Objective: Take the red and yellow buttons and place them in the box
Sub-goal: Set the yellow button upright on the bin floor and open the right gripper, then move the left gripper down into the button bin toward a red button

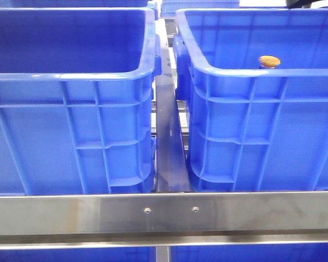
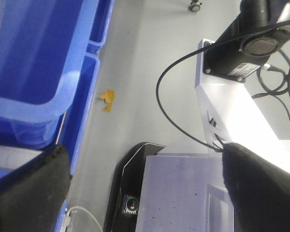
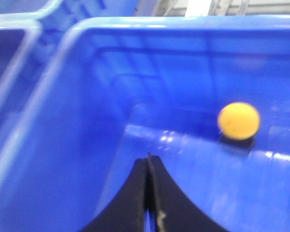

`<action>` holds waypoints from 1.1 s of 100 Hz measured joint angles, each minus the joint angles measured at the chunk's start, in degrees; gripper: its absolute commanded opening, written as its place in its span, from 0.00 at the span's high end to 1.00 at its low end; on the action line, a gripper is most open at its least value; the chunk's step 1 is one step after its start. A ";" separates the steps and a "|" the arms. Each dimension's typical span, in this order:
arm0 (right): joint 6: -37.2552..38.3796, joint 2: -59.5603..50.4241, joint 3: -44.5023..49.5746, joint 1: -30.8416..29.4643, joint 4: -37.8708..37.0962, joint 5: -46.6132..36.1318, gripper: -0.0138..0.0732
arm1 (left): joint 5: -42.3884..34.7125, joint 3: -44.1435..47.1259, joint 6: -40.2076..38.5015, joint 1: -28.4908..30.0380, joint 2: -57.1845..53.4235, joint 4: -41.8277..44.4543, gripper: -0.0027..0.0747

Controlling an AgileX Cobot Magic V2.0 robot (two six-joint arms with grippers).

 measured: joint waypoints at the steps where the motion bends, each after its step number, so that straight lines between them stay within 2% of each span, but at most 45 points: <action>1: 0.00 -0.72 0.50 0.00 0.00 0.15 0.92 | 0.00 0.00 -0.13 0.00 0.00 0.23 0.18; 24: 0.00 -12.04 8.43 0.00 0.11 2.77 0.92 | 0.00 0.00 -2.71 0.00 0.00 3.67 0.18; 38: 0.00 -18.89 13.01 0.00 0.11 3.16 0.92 | -0.39 0.00 -6.90 0.00 0.00 7.21 0.18; 66: 0.00 -32.96 21.46 0.00 0.21 5.70 0.92 | -9.63 0.00 -18.72 0.00 0.00 20.37 0.18; 86: -0.25 -40.75 25.95 0.00 0.21 6.52 0.92 | -15.10 0.00 -33.38 0.00 0.00 32.72 0.18; 110: -0.25 -42.31 26.92 0.00 0.21 7.18 0.92 | -14.43 0.00 -52.72 0.00 0.00 51.41 0.18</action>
